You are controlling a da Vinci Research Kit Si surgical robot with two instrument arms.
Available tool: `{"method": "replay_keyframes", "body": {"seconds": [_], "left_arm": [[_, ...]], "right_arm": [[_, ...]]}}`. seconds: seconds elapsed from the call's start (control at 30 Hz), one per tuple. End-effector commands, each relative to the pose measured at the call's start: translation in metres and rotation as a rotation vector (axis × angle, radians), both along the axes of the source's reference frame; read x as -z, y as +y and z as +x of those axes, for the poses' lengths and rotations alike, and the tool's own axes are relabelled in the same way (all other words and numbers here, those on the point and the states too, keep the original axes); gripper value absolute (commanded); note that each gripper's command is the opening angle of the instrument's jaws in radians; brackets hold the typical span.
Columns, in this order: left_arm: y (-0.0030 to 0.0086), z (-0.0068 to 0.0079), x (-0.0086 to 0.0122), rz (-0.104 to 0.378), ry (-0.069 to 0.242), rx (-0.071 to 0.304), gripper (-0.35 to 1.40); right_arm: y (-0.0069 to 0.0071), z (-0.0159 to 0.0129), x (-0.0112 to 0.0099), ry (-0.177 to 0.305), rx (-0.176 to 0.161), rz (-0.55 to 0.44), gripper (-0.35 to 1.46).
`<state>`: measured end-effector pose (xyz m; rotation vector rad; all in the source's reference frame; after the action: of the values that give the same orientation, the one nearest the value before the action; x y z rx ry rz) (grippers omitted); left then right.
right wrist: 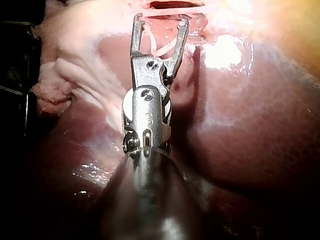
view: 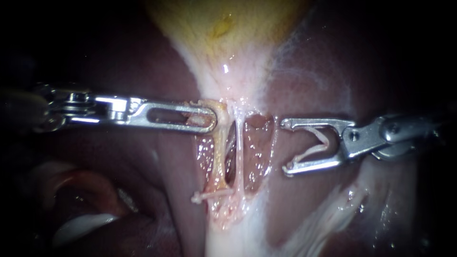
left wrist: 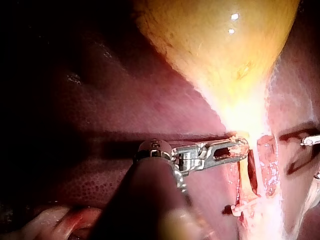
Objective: Clipping second clip left tube
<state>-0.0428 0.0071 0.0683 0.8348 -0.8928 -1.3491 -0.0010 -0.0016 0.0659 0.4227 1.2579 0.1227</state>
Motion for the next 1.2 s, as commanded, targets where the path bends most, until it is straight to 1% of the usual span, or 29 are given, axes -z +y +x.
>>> {"method": "replay_keyframes", "body": {"seconds": [0.03,0.2,0.3,0.37,0.5,0.57,0.7,0.77,0.87,1.0,1.13,1.2], "left_arm": [[0.0000,0.0000,0.0000,0.000,0.000,0.000,-0.35],[0.0000,0.0002,0.0002,0.001,-0.001,-0.001,-0.35],[0.0003,0.0008,0.0010,0.006,-0.004,-0.004,-0.35],[0.0005,0.0014,0.0021,0.013,-0.009,-0.009,-0.35],[0.0010,0.0028,0.0048,0.018,0.002,0.002,-0.35],[0.0012,0.0035,0.0060,0.019,-0.002,0.011,-0.35],[0.0011,0.0042,0.0075,0.026,-0.007,0.022,-0.35],[0.0009,0.0044,0.0079,0.026,-0.009,0.024,-0.35],[0.0008,0.0045,0.0078,0.025,-0.009,0.024,-0.35],[0.0008,0.0045,0.0078,0.025,-0.009,0.023,-0.35],[0.0008,0.0045,0.0078,0.025,-0.009,0.024,-0.35],[0.0008,0.0045,0.0078,0.025,-0.009,0.024,-0.35]], "right_arm": [[0.0000,0.0000,0.0000,0.001,0.001,0.000,0.49],[0.0000,0.0001,0.0001,0.001,0.001,0.000,0.49],[0.0000,0.0001,0.0001,0.001,0.001,0.000,0.49],[0.0000,0.0001,0.0001,0.001,0.001,0.000,0.49],[0.0000,0.0001,0.0002,0.001,0.001,0.000,0.49],[-0.0001,0.0001,0.0002,0.001,0.002,0.000,0.49],[-0.0001,0.0001,0.0002,0.002,0.002,0.000,0.49],[-0.0001,0.0002,0.0003,0.001,0.001,0.000,0.49],[-0.0002,0.0005,0.0004,-0.001,-0.002,-0.001,0.49],[-0.0006,0.0015,0.0001,0.001,0.001,-0.002,0.49],[-0.0014,0.0031,-0.0007,-0.007,-0.006,0.046,0.49],[-0.0018,0.0040,-0.0011,-0.007,-0.002,0.062,0.49]]}}
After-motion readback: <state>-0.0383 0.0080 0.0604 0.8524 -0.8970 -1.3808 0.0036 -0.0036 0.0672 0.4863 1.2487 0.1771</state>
